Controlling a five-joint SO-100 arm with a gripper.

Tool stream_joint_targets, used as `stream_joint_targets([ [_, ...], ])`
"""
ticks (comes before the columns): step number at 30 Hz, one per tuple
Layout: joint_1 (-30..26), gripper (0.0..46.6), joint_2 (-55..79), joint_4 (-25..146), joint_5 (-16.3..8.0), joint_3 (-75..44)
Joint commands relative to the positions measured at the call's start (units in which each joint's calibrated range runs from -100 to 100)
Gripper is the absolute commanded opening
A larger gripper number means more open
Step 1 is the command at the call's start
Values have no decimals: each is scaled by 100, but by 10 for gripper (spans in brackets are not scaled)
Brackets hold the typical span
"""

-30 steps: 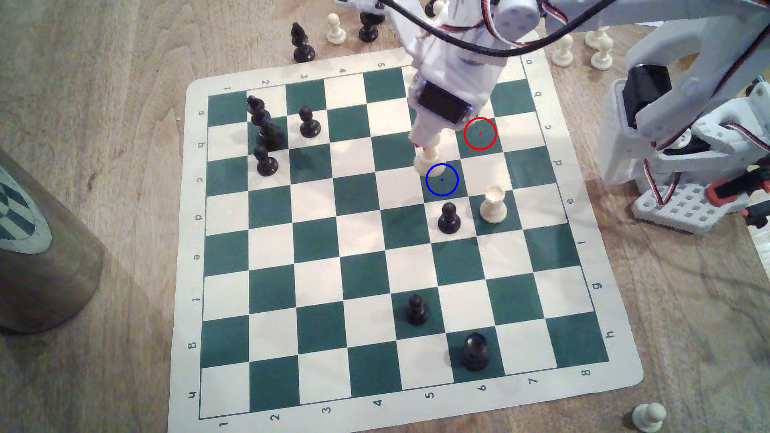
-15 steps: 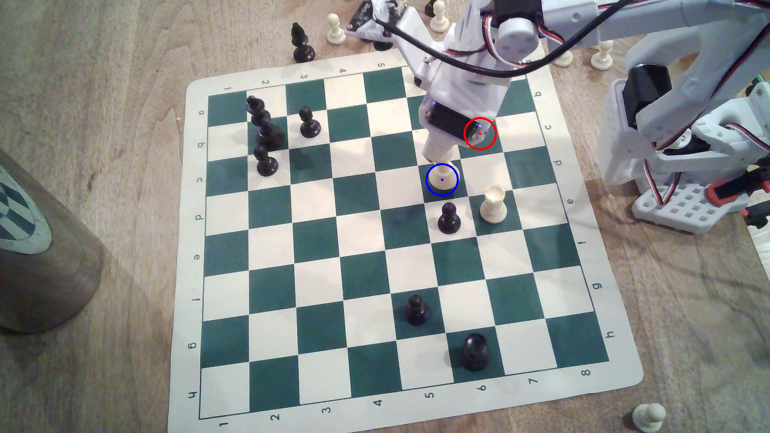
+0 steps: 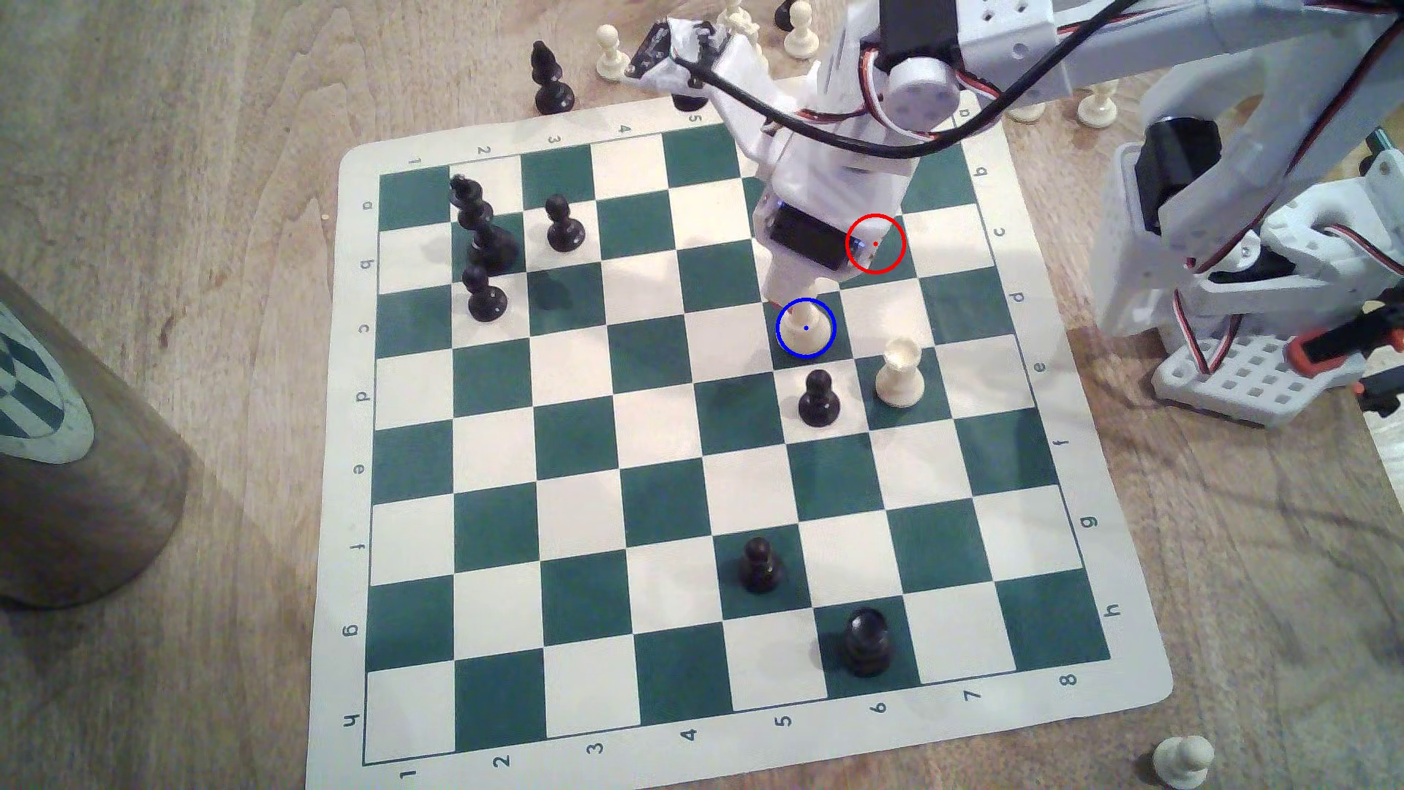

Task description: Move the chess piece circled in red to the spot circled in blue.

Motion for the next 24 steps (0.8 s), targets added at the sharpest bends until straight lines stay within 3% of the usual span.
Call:
stream_joint_targets([
  [1, 53, 17, 8, -68, 10, -42],
  [4, 69, 47, 8, -84, 10, -33],
  [8, 116, 151, -111, -133, 0, 67],
  [10, 163, 173, -298, -150, 5, 157],
  [15, 194, 209, -782, -18, -5, 284],
  [24, -158, 228, -1834, 1259, -20, 103],
])
